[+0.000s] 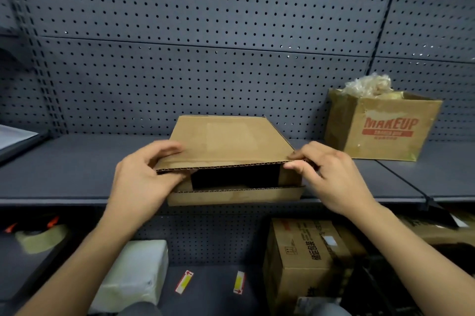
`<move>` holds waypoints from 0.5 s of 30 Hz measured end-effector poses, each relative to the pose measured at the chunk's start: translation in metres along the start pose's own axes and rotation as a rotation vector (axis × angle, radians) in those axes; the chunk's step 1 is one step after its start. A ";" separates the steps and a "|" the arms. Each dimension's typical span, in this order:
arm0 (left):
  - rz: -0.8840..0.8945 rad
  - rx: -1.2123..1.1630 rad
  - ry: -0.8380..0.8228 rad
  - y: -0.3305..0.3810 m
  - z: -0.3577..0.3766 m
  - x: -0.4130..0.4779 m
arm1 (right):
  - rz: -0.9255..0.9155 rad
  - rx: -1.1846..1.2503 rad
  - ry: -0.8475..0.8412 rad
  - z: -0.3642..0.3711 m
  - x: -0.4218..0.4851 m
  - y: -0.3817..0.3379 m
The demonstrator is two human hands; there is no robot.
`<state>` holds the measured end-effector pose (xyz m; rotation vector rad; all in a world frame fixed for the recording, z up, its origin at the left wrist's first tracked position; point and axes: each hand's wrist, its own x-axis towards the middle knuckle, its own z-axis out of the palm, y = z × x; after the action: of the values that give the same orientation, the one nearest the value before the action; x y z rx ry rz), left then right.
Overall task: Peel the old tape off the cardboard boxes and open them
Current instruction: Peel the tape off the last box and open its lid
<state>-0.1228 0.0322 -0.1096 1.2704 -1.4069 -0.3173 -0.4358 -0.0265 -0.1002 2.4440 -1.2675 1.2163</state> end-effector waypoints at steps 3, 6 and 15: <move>-0.079 -0.241 0.143 0.000 0.010 -0.008 | 0.104 0.123 0.085 0.007 -0.002 0.000; -0.079 -0.068 0.169 0.000 0.020 -0.011 | 0.165 0.135 0.142 0.016 0.000 -0.004; -0.075 0.092 -0.052 -0.005 0.011 -0.008 | 0.400 0.311 0.002 0.031 -0.020 -0.024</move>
<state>-0.1311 0.0318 -0.1213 1.4013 -1.4339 -0.3417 -0.4064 -0.0127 -0.1293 2.4577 -1.7459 1.6208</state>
